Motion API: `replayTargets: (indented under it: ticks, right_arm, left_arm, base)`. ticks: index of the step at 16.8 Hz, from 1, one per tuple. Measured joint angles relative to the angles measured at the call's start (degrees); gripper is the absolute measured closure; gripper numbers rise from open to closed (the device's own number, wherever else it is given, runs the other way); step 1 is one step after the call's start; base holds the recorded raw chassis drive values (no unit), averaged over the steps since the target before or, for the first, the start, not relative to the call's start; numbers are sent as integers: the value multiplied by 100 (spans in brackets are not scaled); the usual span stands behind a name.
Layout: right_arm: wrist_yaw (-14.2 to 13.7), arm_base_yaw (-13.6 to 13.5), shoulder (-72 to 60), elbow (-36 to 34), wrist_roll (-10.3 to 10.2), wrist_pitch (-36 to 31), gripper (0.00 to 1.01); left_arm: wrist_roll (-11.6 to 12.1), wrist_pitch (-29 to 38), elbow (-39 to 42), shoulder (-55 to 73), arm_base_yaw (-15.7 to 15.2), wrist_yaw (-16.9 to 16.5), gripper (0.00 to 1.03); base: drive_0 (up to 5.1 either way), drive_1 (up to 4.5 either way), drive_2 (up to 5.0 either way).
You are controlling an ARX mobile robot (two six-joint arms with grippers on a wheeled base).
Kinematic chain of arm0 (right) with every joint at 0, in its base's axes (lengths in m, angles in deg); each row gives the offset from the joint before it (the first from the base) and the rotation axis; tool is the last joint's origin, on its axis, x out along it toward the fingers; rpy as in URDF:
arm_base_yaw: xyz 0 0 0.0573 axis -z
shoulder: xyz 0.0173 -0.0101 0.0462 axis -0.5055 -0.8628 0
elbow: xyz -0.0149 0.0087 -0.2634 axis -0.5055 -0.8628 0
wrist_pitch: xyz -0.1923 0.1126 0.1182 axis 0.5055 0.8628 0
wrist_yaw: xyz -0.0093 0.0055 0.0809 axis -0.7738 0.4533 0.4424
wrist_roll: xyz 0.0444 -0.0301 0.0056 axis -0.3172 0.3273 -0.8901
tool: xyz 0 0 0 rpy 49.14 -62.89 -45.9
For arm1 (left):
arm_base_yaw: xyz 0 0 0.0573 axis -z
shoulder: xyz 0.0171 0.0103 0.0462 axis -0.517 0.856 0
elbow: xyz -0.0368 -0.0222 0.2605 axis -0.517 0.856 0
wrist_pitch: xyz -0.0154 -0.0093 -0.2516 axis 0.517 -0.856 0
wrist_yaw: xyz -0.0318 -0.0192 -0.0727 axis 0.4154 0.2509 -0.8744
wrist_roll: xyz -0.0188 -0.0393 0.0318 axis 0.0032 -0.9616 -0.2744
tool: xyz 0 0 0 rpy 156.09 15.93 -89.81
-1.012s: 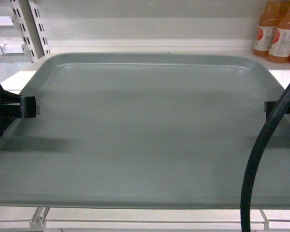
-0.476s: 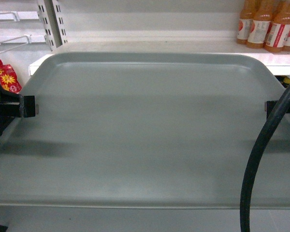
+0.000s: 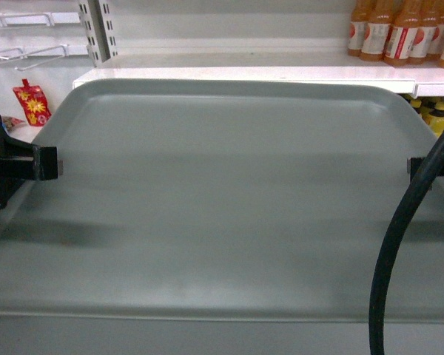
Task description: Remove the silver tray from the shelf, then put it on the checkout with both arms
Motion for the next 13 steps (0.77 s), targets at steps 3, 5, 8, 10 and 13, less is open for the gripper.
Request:
replayTargets:
  ticks: [3, 5, 8, 10, 13]
  right_arm:
    - [-2, -2, 0, 0, 0, -28, 98]
    - [2, -7, 4, 0, 0, -44, 98]
    - [2, -2, 0, -2, 0, -39, 98]
    - [0, -2, 0, 0, 0, -17, 98]
    - [0, -4, 0, 0, 2, -42, 98]
  left_arm:
    - [2, 13, 0, 0, 0, 4, 99]
    - [2, -24, 2, 0, -11, 13, 99]
    - [2, -13, 2, 0, -7, 2, 99]
    - [2, -15, 2, 0, -7, 7, 99]
    - [2, -20, 2, 0, -7, 11, 99]
  base:
    - [9, -417, 436]
    - [7, -420, 434]
    - [12, -416, 439]
    - [13, -414, 440]
    - [15, -412, 443]
